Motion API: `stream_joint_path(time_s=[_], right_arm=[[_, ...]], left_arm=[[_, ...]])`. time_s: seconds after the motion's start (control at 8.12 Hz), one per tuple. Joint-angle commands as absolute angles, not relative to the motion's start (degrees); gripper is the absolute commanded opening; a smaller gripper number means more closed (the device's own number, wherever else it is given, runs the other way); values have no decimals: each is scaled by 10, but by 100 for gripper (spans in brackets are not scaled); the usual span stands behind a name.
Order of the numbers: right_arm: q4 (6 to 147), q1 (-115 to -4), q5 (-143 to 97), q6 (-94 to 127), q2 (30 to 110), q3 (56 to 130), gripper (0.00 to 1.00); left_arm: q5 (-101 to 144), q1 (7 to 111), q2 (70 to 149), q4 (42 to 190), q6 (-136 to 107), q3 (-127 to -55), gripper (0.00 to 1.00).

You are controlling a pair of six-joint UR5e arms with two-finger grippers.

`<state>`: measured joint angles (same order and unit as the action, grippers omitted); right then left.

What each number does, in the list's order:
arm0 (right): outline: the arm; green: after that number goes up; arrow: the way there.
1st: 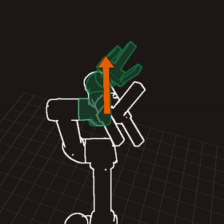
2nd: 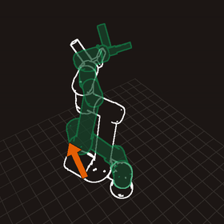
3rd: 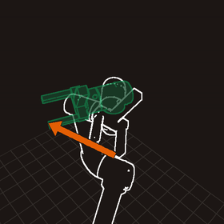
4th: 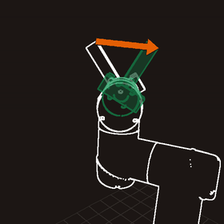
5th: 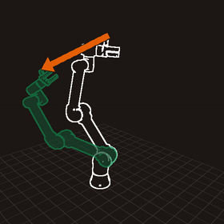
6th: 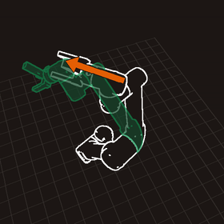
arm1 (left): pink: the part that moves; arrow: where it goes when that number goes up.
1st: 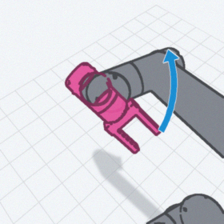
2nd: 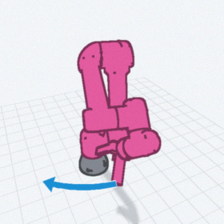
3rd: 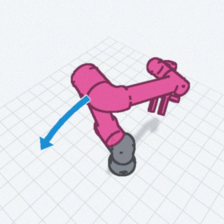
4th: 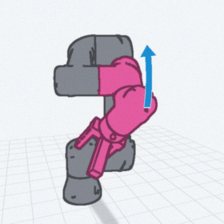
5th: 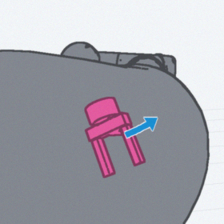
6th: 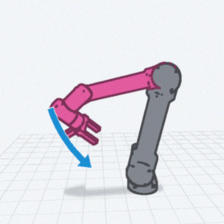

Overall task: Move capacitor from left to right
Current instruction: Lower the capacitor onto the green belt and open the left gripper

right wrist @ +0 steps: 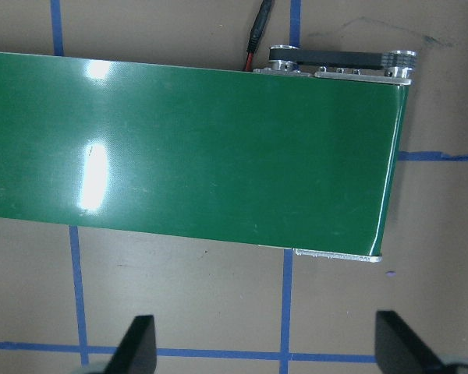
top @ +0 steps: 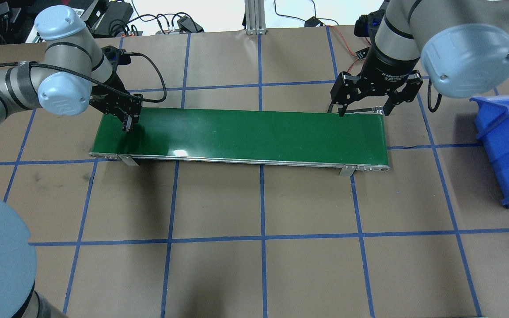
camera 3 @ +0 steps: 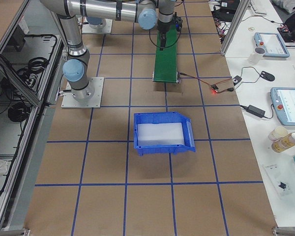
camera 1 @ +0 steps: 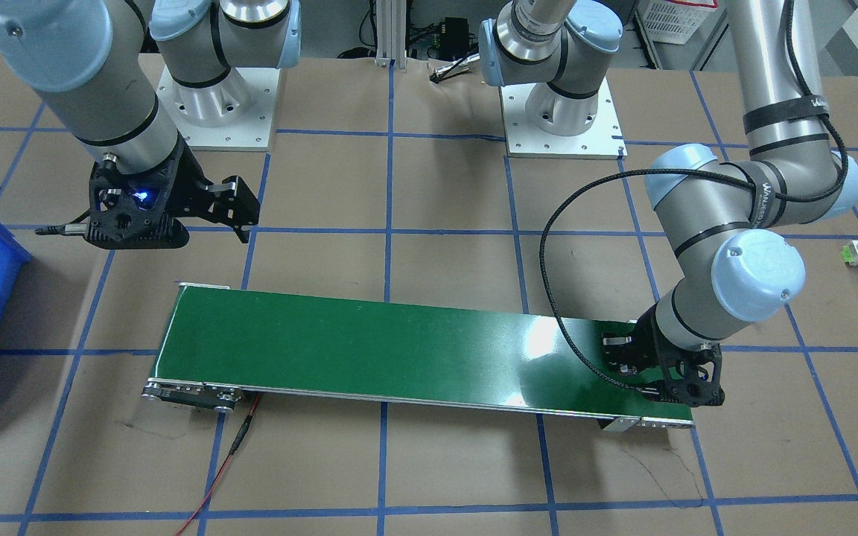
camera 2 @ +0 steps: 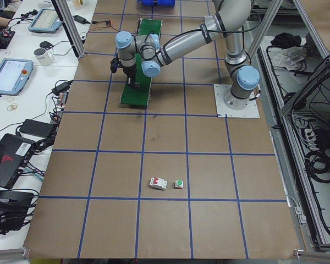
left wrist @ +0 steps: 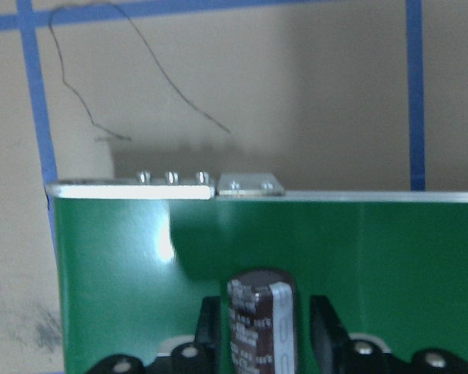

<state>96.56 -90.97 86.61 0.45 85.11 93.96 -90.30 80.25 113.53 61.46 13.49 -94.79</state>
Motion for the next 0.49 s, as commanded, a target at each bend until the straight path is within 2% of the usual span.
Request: stream_joint_path(time_s=[0.0, 0.37], right_arm=[[989, -909, 870, -8, 842, 940, 100], [1001, -901, 867, -8, 827, 944, 100]], left_arm=[[-900, 804, 1138, 527, 130, -947, 100], [-903, 828, 1077, 628, 93, -945, 100]])
